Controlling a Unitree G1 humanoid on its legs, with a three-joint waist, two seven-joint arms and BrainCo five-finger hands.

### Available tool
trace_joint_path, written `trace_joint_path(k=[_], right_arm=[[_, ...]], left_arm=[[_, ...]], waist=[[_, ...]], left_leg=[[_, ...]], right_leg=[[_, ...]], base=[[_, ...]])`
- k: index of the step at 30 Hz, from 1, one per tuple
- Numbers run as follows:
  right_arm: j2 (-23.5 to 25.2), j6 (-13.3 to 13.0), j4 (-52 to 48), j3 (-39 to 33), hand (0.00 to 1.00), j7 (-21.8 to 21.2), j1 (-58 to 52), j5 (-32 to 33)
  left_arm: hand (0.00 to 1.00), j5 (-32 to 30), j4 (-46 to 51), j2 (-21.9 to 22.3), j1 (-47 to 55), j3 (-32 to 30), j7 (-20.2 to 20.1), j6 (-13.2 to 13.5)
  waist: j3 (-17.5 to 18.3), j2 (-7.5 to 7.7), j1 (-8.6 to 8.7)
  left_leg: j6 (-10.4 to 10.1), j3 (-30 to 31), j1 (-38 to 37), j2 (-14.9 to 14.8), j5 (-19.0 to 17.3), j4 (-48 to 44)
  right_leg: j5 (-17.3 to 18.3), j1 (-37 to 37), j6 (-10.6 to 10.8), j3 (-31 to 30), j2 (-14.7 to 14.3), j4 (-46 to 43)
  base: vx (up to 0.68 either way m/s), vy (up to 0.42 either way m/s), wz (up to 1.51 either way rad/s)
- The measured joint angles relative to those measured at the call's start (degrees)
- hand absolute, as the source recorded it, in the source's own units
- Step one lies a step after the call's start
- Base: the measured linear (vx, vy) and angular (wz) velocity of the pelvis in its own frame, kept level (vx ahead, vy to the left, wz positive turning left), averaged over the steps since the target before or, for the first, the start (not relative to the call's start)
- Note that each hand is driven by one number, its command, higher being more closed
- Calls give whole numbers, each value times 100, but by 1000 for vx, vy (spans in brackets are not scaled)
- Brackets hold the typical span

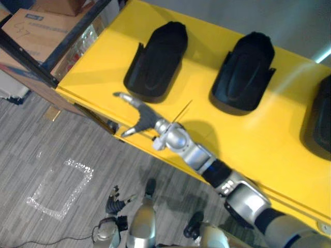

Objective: Walk over and take plastic housings, then place them on the shelf

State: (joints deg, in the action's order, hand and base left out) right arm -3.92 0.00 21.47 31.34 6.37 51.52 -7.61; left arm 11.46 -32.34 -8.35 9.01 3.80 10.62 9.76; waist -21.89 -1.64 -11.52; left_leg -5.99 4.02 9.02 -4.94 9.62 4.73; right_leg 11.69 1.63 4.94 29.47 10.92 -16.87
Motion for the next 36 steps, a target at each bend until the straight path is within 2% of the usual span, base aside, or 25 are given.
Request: trace_joint_path(k=[2, 12, 14, 17, 19, 20, 22, 25, 27, 28, 31, 32, 36], right_arm=[[3, -2, 102, -106, 0, 36, 144, -3], [23, 30, 492, -99, 0, 126, 254, -131], [22, 19, 606, -97, 0, 125, 330, -125], [25, -95, 634, -83, 0, 104, 330, -91], [25, -380, 600, -77, 0, -56, 337, 14], [24, -431, 574, -73, 0, -117, 336, 19], [-1, -484, 197, 47, 0, -331, 333, 217], [-4, -546, -1016, 244, 0, -573, 320, 545], [27, -551, -1775, 285, 0, -612, 319, 688], [53, -545, -2175, 258, 0, -536, 318, 696], [103, -428, -2498, 9, 0, -224, 301, 683], [97, -315, -2548, -347, 0, -58, 230, 685], [-90, -167, -2551, -941, 0, 75, 39, 687]], left_arm=[[0, 1, 86, -12, 7, 42, -25, -40], [0, 49, 89, -13, 108, 145, -70, -184], [0, 149, 105, -14, 115, 137, -72, -179], [0, 154, 106, -14, 144, 137, -78, -178], [0, 152, 106, -14, 187, 135, -84, -175], [0, 151, 106, -14, 190, 135, -91, -172], [0, 147, 84, -14, 191, 135, -137, -153], [0, 99, 59, -8, 196, 147, -234, -146], [0, 76, 10, -8, 243, 127, -241, -116], [0, 22, -32, -17, 269, 74, -237, -113], [0, -83, -163, -74, 336, 40, -222, -104], [0, -128, -288, -109, 336, 78, -215, -102], [0, -128, -586, -137, 333, 98, -180, -78]], waist=[[-27, -45, -30], [-39, -63, -49], [-174, -103, -50], [-204, -111, -63], [-204, -109, -70], [-204, -109, -69], [-200, -102, -52], [-185, -73, -23], [-109, 47, -14], [-34, 158, -5], [320, 346, 13], [467, 411, 108], [727, 437, 242]], left_leg=[[6, 21, 0, 4, 10, 0], [9, 30, -12, -1, 10, -1], [31, 26, -120, 7, -4, 0], [42, 33, -125, 8, -11, 0], [41, 22, -127, 6, -11, 0], [41, 17, -128, 5, -11, 0], [41, -10, -156, -5, -11, 1], [40, -175, -307, -34, -12, 3], [39, -433, -430, -50, -14, 4], [41, -547, -509, -71, -15, 4], [7, -797, -499, -168, -70, 8], [6, -879, -513, -191, -70, 10], [6, -1124, -537, -258, -71, 36]], right_leg=[[38, 2, -4, 20, 13, -54], [87, -3, -16, 38, 16, -105], [109, -110, 1, 38, 27, -110], [147, -121, -5, 54, 30, -141], [145, -125, -1, 56, 28, -138], [145, -126, -1, 55, 26, -135], [141, -170, 4, 53, 10, -93], [97, -363, 38, 35, -20, 74], [29, -508, 30, 8, -58, 256], [-37, -615, 37, -19, -114, 424], [-179, -616, 16, -170, -251, 701], [-280, -672, 4, -209, -311, 873], [-522, -669, -16, -431, -410, 1166]], base=[[-36, -44, 6], [-16, -32, 1], [-21, -18, 1], [-31, -37, 4], [1, -36, 1], [8, -35, 0], [11, -40, -3], [9, -32, -8], [10, -21, -15], [14, -34, -18], [9, -47, -28], [-6, -23, -20], [-55, -3, -32]])
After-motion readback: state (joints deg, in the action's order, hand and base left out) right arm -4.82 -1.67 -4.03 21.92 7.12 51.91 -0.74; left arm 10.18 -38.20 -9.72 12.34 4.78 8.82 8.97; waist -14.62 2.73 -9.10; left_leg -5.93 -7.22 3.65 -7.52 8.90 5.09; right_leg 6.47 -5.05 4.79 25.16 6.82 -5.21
